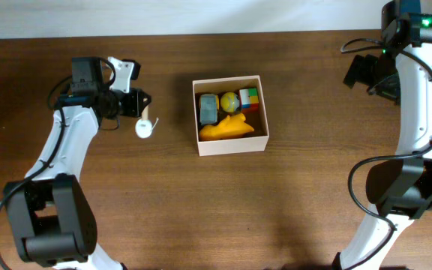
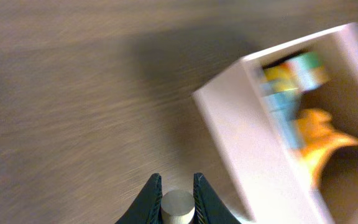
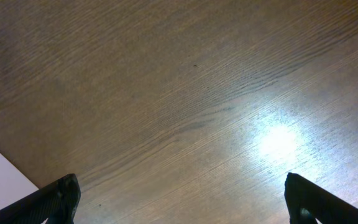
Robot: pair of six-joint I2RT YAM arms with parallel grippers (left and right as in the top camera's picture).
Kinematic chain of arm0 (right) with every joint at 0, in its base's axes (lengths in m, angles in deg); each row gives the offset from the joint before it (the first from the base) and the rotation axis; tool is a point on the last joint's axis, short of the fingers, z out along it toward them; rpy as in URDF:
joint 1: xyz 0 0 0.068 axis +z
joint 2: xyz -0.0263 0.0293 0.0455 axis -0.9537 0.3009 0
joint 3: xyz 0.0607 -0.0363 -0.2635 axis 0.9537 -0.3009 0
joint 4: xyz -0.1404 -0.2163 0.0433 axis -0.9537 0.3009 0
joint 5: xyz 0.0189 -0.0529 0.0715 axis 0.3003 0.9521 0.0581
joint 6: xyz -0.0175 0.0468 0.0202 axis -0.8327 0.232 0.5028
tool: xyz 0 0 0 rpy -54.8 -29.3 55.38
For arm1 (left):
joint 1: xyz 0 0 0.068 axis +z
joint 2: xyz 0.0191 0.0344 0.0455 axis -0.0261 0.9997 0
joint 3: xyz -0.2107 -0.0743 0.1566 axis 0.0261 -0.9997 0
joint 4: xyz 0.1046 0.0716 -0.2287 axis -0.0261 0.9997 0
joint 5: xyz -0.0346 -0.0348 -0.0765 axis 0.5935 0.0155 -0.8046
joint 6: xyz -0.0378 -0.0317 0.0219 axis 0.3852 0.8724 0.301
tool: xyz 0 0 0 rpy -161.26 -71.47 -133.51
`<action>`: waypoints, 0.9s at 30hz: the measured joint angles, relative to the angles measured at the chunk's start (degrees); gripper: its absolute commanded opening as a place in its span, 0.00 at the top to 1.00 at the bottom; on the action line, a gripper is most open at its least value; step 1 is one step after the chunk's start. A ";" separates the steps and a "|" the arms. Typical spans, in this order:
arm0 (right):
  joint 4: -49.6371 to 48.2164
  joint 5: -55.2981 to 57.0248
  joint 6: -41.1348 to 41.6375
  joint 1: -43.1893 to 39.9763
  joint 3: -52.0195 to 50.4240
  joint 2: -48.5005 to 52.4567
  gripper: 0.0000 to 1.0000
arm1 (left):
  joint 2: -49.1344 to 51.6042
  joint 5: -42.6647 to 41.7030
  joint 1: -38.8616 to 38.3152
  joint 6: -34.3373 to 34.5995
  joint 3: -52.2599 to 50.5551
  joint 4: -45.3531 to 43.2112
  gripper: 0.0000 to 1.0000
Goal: Pack container
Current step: 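Lift the peg toy and carry it over the box with the left gripper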
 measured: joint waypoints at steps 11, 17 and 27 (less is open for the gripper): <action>0.02 0.00 0.00 0.00 0.00 0.00 0.01 | -3.58 -12.17 -9.07 0.02 4.02 -1.40 0.96; 0.00 0.00 0.02 0.00 0.00 0.00 0.01 | -4.15 -10.23 -19.19 2.49 5.11 -9.33 0.97; 0.00 0.02 0.02 0.00 0.00 0.00 0.01 | -4.35 15.17 -36.48 11.43 5.18 -15.26 0.96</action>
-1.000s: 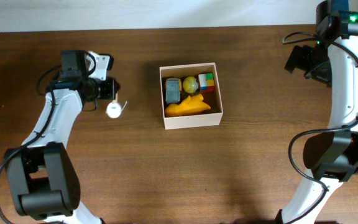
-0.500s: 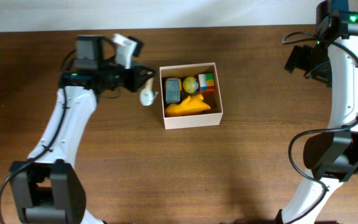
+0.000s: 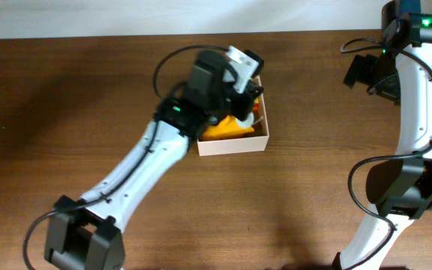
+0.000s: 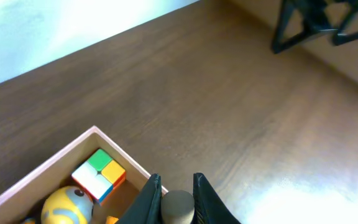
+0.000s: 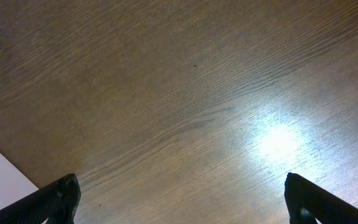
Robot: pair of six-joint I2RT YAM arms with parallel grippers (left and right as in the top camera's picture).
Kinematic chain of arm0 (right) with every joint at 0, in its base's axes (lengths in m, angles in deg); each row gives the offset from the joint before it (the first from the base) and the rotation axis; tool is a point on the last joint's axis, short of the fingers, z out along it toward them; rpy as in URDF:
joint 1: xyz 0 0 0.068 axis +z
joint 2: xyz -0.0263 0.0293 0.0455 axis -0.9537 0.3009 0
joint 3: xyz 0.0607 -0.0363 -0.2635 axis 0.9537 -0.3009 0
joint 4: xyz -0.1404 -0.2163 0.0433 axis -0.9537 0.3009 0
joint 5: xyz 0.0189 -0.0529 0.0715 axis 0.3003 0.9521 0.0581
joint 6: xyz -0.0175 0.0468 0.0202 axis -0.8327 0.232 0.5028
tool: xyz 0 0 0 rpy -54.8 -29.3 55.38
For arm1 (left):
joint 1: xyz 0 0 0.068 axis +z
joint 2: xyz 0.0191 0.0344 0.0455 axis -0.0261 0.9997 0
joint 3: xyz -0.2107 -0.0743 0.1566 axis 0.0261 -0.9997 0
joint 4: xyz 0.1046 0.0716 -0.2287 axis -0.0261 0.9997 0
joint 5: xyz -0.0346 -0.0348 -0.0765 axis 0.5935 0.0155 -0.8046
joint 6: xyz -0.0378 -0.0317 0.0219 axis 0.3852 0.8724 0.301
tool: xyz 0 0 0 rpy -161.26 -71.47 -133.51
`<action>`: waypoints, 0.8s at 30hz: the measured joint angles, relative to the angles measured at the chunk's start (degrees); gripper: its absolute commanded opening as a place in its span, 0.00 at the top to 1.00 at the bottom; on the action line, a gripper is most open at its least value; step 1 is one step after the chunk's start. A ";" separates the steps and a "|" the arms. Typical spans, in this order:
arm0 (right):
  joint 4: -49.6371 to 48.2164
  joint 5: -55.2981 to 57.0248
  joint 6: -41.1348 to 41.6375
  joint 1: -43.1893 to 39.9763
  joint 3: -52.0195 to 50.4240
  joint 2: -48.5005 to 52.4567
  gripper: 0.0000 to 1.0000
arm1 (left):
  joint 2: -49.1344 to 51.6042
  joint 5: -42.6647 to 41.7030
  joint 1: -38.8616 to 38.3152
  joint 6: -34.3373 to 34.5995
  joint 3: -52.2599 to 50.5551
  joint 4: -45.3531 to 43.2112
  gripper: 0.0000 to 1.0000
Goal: Pack container
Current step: 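Lift the peg toy and carry it over the box with the left gripper, then lower the peg toy into the box and open the left gripper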
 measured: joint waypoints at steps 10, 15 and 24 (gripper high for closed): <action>0.00 -0.02 0.00 0.00 0.00 0.00 0.01 | 0.04 16.65 -4.48 8.87 0.00 0.66 0.98; 0.00 -0.02 -0.04 0.00 0.00 0.00 0.01 | 1.05 19.47 -4.46 13.64 0.00 -0.09 0.98; 0.00 -0.02 -0.04 0.00 0.00 0.00 0.01 | 5.57 20.48 -4.46 19.32 0.00 -0.83 0.98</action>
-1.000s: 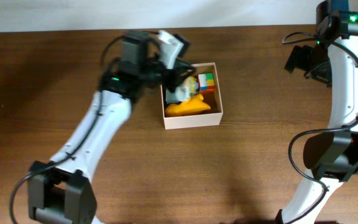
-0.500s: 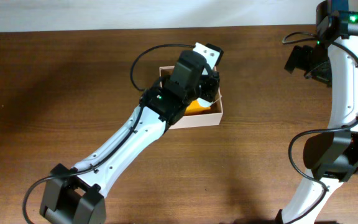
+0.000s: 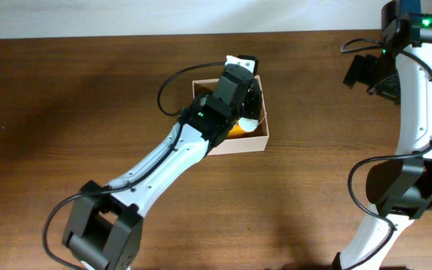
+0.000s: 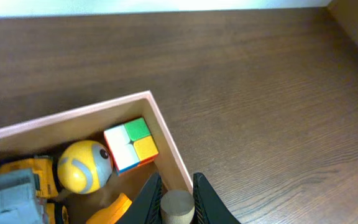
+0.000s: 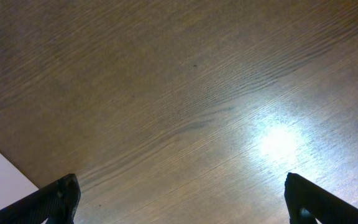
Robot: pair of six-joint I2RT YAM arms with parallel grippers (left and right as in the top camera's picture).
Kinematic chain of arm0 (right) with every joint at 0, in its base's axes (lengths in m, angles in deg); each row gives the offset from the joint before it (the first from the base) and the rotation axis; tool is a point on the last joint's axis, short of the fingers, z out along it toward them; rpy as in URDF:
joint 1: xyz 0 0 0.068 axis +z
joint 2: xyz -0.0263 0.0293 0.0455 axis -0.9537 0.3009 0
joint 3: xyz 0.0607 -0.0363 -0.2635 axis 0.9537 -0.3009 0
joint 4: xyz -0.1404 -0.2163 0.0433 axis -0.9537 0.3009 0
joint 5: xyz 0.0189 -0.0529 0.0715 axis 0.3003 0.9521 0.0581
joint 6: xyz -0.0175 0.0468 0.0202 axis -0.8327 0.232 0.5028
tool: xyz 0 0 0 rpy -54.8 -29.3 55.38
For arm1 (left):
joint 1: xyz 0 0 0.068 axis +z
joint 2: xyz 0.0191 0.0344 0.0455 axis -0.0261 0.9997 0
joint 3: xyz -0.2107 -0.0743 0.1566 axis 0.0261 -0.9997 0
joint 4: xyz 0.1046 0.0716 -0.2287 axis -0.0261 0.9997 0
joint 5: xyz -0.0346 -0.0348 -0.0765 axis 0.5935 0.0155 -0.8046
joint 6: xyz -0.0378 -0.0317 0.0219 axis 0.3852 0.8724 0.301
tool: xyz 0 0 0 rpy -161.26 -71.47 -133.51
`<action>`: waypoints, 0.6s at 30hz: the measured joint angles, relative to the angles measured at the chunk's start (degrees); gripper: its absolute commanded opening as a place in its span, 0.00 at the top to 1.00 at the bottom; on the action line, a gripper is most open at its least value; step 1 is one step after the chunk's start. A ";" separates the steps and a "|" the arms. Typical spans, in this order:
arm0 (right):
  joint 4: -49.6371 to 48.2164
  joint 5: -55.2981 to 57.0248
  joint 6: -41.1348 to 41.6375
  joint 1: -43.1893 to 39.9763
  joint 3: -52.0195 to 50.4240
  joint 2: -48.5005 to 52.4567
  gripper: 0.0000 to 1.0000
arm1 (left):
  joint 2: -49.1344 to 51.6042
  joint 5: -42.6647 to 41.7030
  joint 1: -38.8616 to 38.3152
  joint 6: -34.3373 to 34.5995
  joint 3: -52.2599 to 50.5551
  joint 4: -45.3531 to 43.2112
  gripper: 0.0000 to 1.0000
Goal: Pack container
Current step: 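Lower the peg toy into the box and open the left gripper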
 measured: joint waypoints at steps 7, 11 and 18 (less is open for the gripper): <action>0.00 0.00 0.02 0.00 0.00 0.00 0.01 | 2.19 0.04 0.00 1.20 0.00 -0.83 0.98; 0.02 0.00 0.04 0.00 0.00 0.00 0.01 | 2.60 0.04 0.00 1.42 0.00 -0.83 0.98; 0.00 0.00 0.02 0.00 0.00 0.00 0.01 | 2.82 0.04 0.00 1.44 0.00 -0.79 0.98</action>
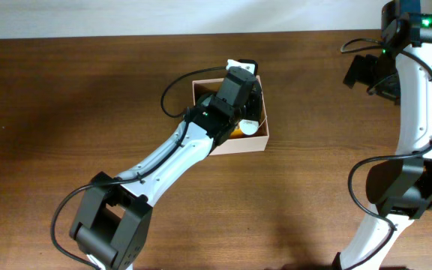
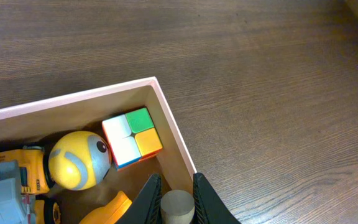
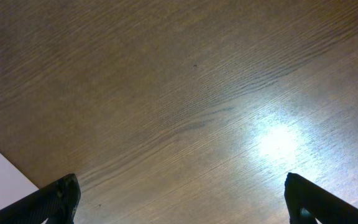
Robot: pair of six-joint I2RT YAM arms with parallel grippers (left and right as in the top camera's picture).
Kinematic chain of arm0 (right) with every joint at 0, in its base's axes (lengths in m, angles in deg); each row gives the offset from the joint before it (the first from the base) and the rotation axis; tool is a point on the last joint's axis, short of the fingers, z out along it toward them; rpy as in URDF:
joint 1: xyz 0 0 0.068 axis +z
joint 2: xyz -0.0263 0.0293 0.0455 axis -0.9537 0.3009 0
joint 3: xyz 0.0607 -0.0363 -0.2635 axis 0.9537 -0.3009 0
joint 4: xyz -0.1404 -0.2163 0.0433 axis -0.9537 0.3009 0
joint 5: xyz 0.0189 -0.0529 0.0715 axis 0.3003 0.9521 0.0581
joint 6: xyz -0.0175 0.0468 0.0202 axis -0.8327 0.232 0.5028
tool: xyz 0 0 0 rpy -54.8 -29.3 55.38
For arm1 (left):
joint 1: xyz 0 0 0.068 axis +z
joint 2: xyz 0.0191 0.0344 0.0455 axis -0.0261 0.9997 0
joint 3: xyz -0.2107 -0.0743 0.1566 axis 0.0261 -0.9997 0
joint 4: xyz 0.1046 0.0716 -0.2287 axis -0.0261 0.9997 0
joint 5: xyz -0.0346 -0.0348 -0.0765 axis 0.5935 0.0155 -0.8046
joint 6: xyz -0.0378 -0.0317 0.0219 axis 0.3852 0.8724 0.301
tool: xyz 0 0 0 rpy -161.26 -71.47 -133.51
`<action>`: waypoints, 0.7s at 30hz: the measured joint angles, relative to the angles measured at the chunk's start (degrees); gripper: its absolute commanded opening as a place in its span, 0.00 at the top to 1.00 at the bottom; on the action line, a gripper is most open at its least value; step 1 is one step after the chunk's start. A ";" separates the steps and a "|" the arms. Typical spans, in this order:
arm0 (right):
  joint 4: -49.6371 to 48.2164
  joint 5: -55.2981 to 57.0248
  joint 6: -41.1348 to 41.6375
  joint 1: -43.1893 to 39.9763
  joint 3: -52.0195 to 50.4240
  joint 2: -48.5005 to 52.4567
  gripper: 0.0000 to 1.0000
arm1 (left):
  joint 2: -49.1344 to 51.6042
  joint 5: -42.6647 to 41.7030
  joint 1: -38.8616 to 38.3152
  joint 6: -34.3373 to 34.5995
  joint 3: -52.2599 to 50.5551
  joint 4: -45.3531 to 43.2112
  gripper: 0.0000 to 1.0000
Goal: Pack container
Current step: 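Lower the peg toy into the box and open the left gripper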
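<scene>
A pale open box (image 1: 231,144) stands mid-table; its rim (image 2: 166,106) shows in the left wrist view. It holds a colour cube (image 2: 132,137), a yellow ball toy (image 2: 76,163), an orange-yellow toy (image 2: 101,211) and a grey item. My left gripper (image 2: 177,183) hangs over the box's right inner side, shut on a small white piece (image 1: 250,126) whose round beige stub (image 2: 177,206) shows between the fingers. Far off at the back right, my right gripper (image 3: 185,205) is open over bare table.
The brown wooden table (image 1: 88,90) surrounds the box on all sides. My right arm (image 1: 418,97) stands along the right edge. A pale wall strip (image 1: 126,15) runs along the table's back edge.
My left gripper, still shut on the white piece, has shifted slightly and sits a little closer to the box's right wall. The right arm has not moved.
My left gripper held the white piece over the table left of the box. Then it was above the box's far right corner, then over the box's right inner side, where it remains. The right gripper stayed open and still throughout.
</scene>
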 measured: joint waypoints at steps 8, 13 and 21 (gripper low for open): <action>0.00 0.00 -0.02 0.00 0.00 0.00 0.01 | 0.70 0.02 0.00 0.39 0.00 0.04 0.45; 0.00 0.00 -0.02 0.00 0.00 0.00 0.01 | 0.72 0.26 0.00 0.59 0.00 -0.07 0.39; 0.00 0.00 0.00 0.00 0.00 0.00 0.01 | 0.72 0.17 0.00 0.59 0.00 -0.07 0.39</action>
